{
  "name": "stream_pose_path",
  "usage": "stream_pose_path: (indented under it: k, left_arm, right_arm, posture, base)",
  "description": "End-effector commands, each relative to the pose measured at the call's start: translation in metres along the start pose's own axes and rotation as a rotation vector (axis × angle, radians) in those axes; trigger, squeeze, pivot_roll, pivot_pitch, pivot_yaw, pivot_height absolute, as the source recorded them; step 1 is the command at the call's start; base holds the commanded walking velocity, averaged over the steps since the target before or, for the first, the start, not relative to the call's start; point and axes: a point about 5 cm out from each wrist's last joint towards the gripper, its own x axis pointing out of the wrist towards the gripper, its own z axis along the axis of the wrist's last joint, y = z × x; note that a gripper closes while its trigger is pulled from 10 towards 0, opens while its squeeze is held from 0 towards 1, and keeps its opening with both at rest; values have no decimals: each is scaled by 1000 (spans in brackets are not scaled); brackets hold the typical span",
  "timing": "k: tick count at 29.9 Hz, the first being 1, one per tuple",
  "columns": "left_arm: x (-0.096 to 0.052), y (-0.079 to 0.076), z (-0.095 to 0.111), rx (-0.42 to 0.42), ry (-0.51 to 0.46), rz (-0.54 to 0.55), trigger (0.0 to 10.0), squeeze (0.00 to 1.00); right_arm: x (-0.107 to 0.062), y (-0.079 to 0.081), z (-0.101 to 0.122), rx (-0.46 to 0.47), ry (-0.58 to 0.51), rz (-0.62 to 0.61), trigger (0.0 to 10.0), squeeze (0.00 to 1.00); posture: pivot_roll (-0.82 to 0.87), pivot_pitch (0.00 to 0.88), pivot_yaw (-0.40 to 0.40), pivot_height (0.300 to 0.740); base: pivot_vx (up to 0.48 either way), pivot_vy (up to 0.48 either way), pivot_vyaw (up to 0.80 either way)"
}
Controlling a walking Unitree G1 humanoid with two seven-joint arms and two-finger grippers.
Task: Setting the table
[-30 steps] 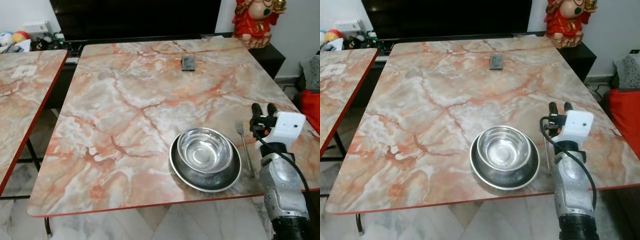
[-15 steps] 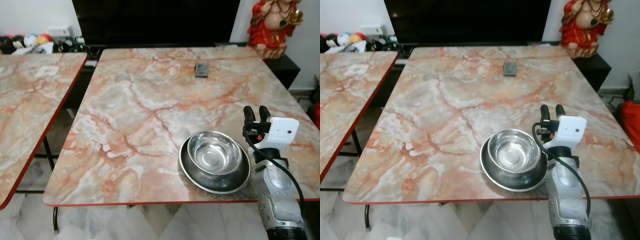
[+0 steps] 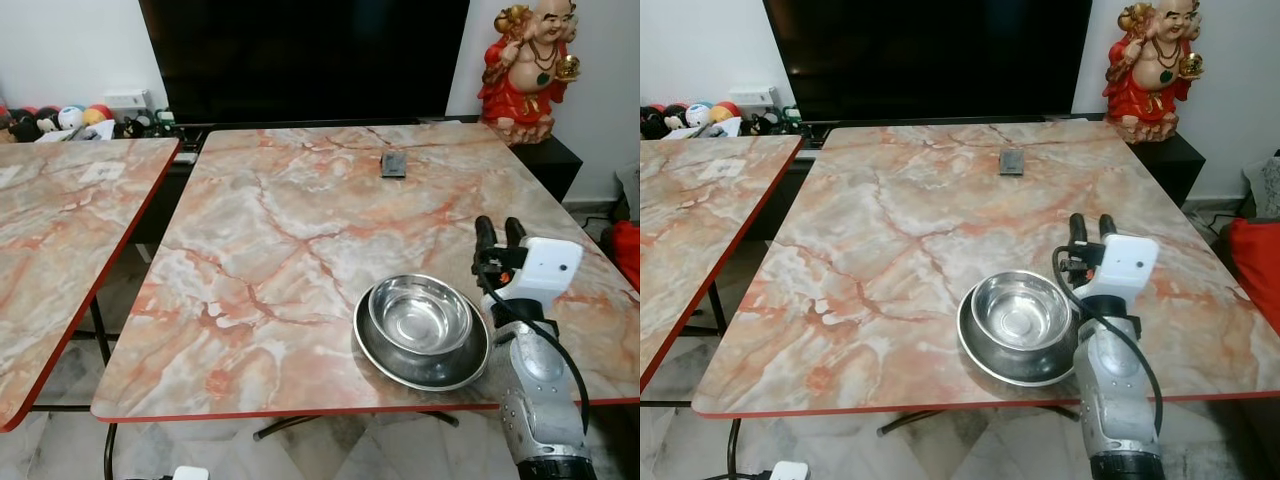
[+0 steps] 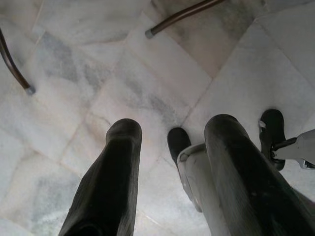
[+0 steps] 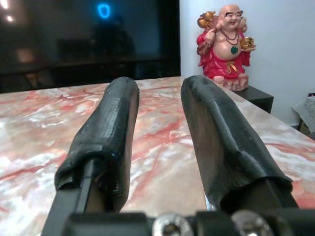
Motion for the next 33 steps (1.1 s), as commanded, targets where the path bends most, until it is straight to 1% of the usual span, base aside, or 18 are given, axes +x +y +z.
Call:
stream_pose_path:
  k: [1,3,6,11,15,20,22,25,33]
  left_arm:
    - [-2,1,-8,-17,24,9,10000,0]
    - [-3,2,-10,-27,28,18,10000,0]
    - [-4,3,-14,-34,37,24,10000,0]
    - [-6,5,-19,-41,46,29,10000,0]
    - [-9,10,-24,-48,54,34,10000,0]
    - [-11,15,-26,-50,60,40,10000,0]
    - [-13,17,-30,-50,72,43,10000,0]
    - [-15,16,-34,-50,85,45,10000,0]
    - [-12,11,-33,-53,100,45,10000,0]
  right_arm:
    - [1,0,7,-18,-33,13,10000,0]
    - [2,-1,9,-40,-42,23,10000,0]
    - [4,-2,10,-26,-36,13,10000,0]
    - [5,-1,10,-8,-37,6,10000,0]
    - [6,1,10,-4,-34,11,10000,0]
    - [5,1,10,-7,-30,12,10000,0]
    - [5,1,10,-8,-30,13,10000,0]
    - [5,2,10,-8,-30,16,10000,0]
    - [6,4,11,-2,-30,20,10000,0]
  posture:
    - [-62,0,2,740]
    - [-59,1,-1,740]
    - [-51,25,-9,740]
    - [-46,40,-13,740]
    - [-44,53,-15,740]
    - [-44,67,-14,740]
    - [-45,70,-14,740]
    - [-45,72,-14,740]
    - [-40,77,-18,740]
  base:
    - [0,0,800]
    - [0,289,800]
    - [0,416,729]
    - [0,480,0]
    - [0,480,0]
    - [0,480,0]
    - [0,480,0]
    - [0,480,0]
    - [0,480,0]
